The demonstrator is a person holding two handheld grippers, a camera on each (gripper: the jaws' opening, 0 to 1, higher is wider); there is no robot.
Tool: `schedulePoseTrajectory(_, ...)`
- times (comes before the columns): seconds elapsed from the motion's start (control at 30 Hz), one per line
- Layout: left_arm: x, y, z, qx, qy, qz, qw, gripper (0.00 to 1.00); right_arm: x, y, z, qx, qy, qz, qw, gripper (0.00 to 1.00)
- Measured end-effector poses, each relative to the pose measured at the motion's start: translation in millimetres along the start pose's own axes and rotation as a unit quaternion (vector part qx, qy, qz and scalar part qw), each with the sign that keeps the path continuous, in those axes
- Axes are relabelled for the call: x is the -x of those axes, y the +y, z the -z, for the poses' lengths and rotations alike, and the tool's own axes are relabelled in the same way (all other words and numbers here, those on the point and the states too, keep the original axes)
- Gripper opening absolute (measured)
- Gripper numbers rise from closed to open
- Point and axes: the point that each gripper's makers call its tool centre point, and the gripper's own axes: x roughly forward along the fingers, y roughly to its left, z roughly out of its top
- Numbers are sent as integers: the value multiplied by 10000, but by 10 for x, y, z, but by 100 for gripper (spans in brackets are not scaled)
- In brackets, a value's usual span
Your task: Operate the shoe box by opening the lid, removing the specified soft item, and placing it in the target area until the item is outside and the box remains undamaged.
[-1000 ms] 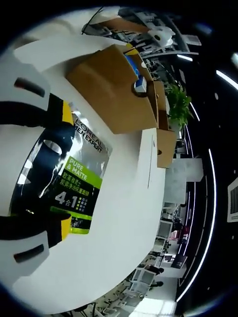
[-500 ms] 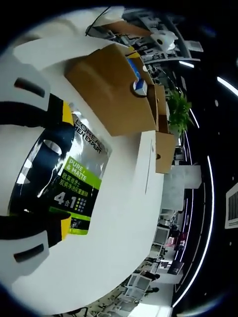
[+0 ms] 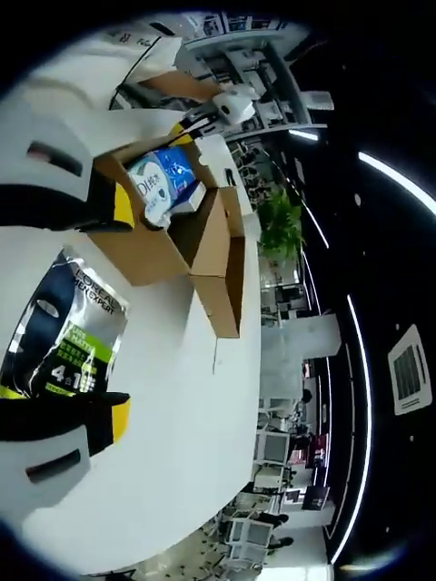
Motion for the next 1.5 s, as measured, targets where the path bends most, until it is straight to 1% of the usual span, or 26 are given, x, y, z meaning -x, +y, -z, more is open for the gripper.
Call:
schedulePoseTrajectory(0.03,-2,-2,0,205,31,23,9998,4,-9,11,-27,49,-16,-21,10000,73)
schedulePoseTrajectory(0.07,-19,-8,-6,589,96,19,9982,4,-20,16,-55,48,2,-32,10000,72)
schedulePoseTrajectory(0.1,-39,-5,-30,720,26,29,9974,5,-23,18,-81,54,-14,-35,10000,69)
schedulePoseTrajectory(0.13,-22,13,-15,663,97,16,9978,5,-30,16,-145,55,-107,-15,9999,68)
schedulePoseTrajectory(0.17,-22,8,-17,598,66,10,9982,5,-32,28,-179,66,-129,-24,9999,67)
schedulePoseTrajectory(0.2,-24,4,-13,552,84,20,9984,5,-34,92,-261,293,-248,-135,9992,66)
schedulePoseTrajectory(0.27,-25,-3,-13,500,71,42,9987,4,-21,149,-324,430,-267,-155,9986,66)
schedulePoseTrajectory(0.3,-25,-11,-11,451,71,37,9990,4,-11,184,-393,663,-332,-182,9971,66)
schedulePoseTrajectory(0.33,-25,-10,-11,419,60,35,9991,4,-2,201,-434,723,-379,-182,9965,65)
schedulePoseTrajectory(0.47,-27,-16,-15,345,36,-11,9994,4,17,272,-539,728,-296,-343,9963,64)
schedulePoseTrajectory(0.53,-34,-7,-19,356,107,-18,9993,5,18,297,-554,777,-204,-385,9960,58)
schedulePoseTrajectory(0.57,-41,-3,-10,485,224,-9,9986,5,20,317,-549,813,-152,-413,9957,54)
schedulePoseTrajectory(0.6,-41,-1,-8,552,256,-6,9981,5,21,347,-548,842,-109,-426,9955,51)
schedulePoseTrajectory(0.67,-35,8,-8,646,237,25,9976,5,25,429,-572,962,-138,-524,9939,53)
schedulePoseTrajectory(0.77,-34,-4,-6,558,200,-17,9982,5,30,544,-572,1087,-85,-715,9915,55)
schedulePoseTrajectory(0.8,-35,-9,-4,489,194,-46,9986,5,35,586,-556,1060,-16,-758,9915,55)
schedulePoseTrajectory(0.83,-34,-9,-5,412,176,-68,9990,5,42,605,-567,1035,-61,-748,9918,55)
schedulePoseTrajectory(0.87,-37,-13,-7,313,209,-103,9992,5,41,639,-610,1020,-215,-769,9916,55)
schedulePoseTrajectory(0.9,-40,-11,-8,239,231,-139,9994,5,31,645,-638,1002,-274,-787,9915,55)
schedulePoseTrajectory(0.97,-32,-17,-6,128,153,-199,9996,5,18,662,-662,994,-301,-853,9909,53)
schedulePoseTrajectory(1.03,-29,-18,-5,50,109,-215,9997,5,8,708,-698,1319,-382,-976,9857,53)
schedulePoseTrajectory(1.1,-31,-3,-11,178,101,-223,9995,5,-8,720,-649,1464,-142,-984,9842,52)
schedulePoseTrajectory(1.2,-31,0,-7,192,100,-219,9995,6,-35,748,-686,1563,-224,-1006,9823,49)
schedulePoseTrajectory(1.23,-31,0,-7,162,88,-217,9996,6,-46,775,-686,1600,-220,-1085,9809,48)
schedulePoseTrajectory(1.4,-32,-4,-2,136,116,-178,9997,6,-119,867,-726,1652,-189,-1205,9787,48)
schedulePoseTrajectory(1.5,-34,-5,1,140,135,-176,9997,6,-180,968,-769,1759,-238,-1399,9741,49)
